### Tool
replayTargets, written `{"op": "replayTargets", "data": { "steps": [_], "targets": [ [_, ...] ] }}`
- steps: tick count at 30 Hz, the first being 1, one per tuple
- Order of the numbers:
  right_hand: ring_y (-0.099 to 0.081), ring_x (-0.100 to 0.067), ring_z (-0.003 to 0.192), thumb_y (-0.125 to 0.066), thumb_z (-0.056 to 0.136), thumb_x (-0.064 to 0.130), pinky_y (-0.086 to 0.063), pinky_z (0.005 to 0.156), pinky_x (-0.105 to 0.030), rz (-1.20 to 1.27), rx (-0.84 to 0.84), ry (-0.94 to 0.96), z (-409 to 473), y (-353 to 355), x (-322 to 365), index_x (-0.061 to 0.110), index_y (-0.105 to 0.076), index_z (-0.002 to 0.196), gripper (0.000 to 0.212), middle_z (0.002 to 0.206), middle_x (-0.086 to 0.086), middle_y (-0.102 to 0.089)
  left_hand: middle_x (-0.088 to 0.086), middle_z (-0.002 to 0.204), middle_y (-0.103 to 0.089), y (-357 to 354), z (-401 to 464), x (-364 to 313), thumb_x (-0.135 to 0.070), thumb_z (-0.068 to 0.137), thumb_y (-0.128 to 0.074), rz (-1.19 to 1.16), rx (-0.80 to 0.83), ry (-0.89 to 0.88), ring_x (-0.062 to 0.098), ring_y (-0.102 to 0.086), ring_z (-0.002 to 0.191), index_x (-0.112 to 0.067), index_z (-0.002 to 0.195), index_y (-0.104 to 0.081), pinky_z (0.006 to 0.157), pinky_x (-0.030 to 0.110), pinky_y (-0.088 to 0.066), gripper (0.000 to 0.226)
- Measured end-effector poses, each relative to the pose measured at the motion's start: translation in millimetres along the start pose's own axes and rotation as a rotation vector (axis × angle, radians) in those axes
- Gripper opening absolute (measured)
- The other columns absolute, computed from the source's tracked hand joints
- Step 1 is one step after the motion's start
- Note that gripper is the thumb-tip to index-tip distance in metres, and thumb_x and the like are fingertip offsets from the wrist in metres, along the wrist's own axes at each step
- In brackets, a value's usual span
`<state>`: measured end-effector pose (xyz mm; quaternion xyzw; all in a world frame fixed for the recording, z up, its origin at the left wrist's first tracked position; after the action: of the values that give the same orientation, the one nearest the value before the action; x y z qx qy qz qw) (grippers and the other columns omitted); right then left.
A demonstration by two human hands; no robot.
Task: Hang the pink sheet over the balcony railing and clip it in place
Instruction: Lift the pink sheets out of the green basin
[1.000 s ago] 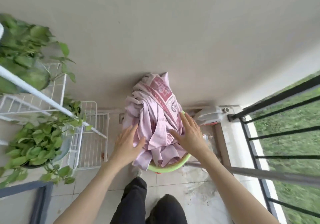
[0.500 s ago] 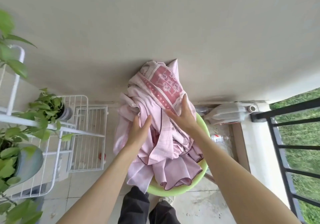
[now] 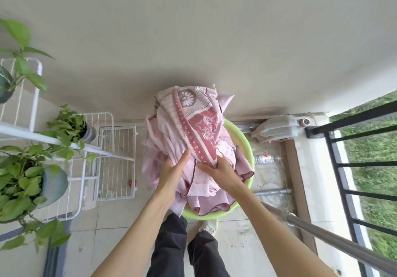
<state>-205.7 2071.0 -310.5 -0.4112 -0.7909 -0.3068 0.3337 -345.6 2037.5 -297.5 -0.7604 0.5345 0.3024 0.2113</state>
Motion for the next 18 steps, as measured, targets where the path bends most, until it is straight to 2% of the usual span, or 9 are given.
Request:
{"op": "replayTargets", "data": {
  "steps": [2,5,8,10,11,13,14,16,18],
  "targets": [
    [-0.058,-0.026,0.103,-0.058,0.091,0.020,-0.045,0.093,-0.043,-0.077,0.023,0.068,-16.1,-2.2,6.8,0.008,-0.059,0.115,0.027,0.109,-0.015,-0.063,0.000,0.117,-0.065,-3.9,-11.6,-5.4,-0.064,0.049,-0.075,-0.011,-0.024,-0.025,0.017,-0.059,0.112,-0.018,0.123,-0.055,0.099,0.037,-0.046,0.089],
    [-0.048,-0.026,0.102,-0.052,0.092,0.013,-0.038,0.089,-0.030,-0.310,0.054,0.187,-35.2,-4.4,12.1,0.002,-0.054,0.118,0.028,0.103,-0.010,-0.048,-0.018,0.100,-0.066,-11.5,-24.5,-11.6,-0.040,0.059,-0.081,0.070,-0.021,-0.114,-0.012,-0.060,0.088,-0.023,0.114,-0.056,0.072,0.005,-0.047,0.063],
    [-0.041,-0.021,0.099,-0.052,0.090,0.011,-0.030,0.080,-0.023,-0.446,0.152,0.186,-49.7,-1.3,17.0,0.000,-0.051,0.118,0.031,0.102,-0.003,-0.037,-0.011,0.094,-0.068,-10.7,-32.6,-14.2,-0.023,0.063,-0.084,0.071,-0.076,-0.083,0.001,-0.063,0.088,-0.020,0.102,-0.061,0.064,0.010,-0.047,0.046],
    [-0.040,-0.015,0.103,-0.053,0.091,0.017,-0.033,0.087,-0.025,-0.352,0.250,0.105,-59.0,6.7,19.3,0.011,-0.052,0.122,0.032,0.107,0.002,-0.040,-0.007,0.097,-0.064,-7.7,-39.7,-16.5,-0.025,0.063,-0.085,0.069,-0.116,-0.041,0.011,-0.060,0.093,-0.019,0.101,-0.058,0.071,0.018,-0.043,0.047],
    [-0.044,-0.014,0.104,-0.053,0.092,0.021,-0.037,0.092,-0.029,-0.240,0.277,0.054,-63.3,13.5,19.8,0.019,-0.057,0.115,0.024,0.106,0.005,-0.045,-0.005,0.101,-0.061,-6.6,-43.0,-16.3,-0.026,0.064,-0.085,0.074,-0.116,-0.017,0.013,-0.057,0.095,-0.015,0.104,-0.054,0.076,0.022,-0.042,0.051],
    [-0.054,-0.018,0.102,-0.054,0.092,0.031,-0.043,0.097,-0.037,0.025,0.183,-0.027,-68.8,28.4,19.7,0.032,-0.062,0.090,0.008,0.100,0.008,-0.055,-0.006,0.094,-0.057,-3.3,-48.6,-15.1,-0.025,0.065,-0.084,0.103,-0.102,-0.007,0.013,-0.055,0.086,-0.013,0.095,-0.050,0.075,0.024,-0.041,0.046],
    [-0.057,-0.019,0.103,-0.053,0.092,0.038,-0.045,0.096,-0.038,0.135,0.061,-0.046,-68.2,35.7,18.7,0.032,-0.060,0.088,0.010,0.102,0.007,-0.060,-0.008,0.086,-0.057,-0.9,-50.9,-14.2,-0.024,0.066,-0.083,0.127,-0.092,-0.016,0.011,-0.055,0.077,-0.015,0.086,-0.051,0.070,0.023,-0.042,0.040],
    [-0.057,-0.015,0.105,-0.052,0.088,0.050,-0.044,0.095,-0.035,0.211,-0.197,-0.062,-60.7,48.1,16.9,0.029,-0.058,0.102,0.026,0.113,0.006,-0.060,-0.010,0.079,-0.060,2.0,-54.0,-11.3,-0.022,0.066,-0.083,0.166,-0.061,-0.038,0.009,-0.055,0.065,-0.021,0.079,-0.051,0.067,0.021,-0.043,0.034],
    [-0.051,-0.009,0.111,-0.053,0.081,0.059,-0.039,0.096,-0.032,0.212,-0.211,-0.082,-50.5,50.4,21.9,0.021,-0.050,0.125,0.058,0.127,0.008,-0.052,-0.012,0.079,-0.063,4.9,-56.2,-7.1,-0.019,0.067,-0.082,0.181,-0.030,-0.070,0.005,-0.060,0.061,-0.023,0.080,-0.054,0.060,0.018,-0.045,0.032]
  ]
}}
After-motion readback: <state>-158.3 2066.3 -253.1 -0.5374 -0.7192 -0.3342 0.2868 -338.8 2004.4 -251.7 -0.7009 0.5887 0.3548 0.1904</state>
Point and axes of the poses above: each hand's wrist, its own z-axis towards the middle knuckle, its own y-axis out of the back of the hand, x = y × z, the point moved 1 cm from there along z, towards the middle knuckle
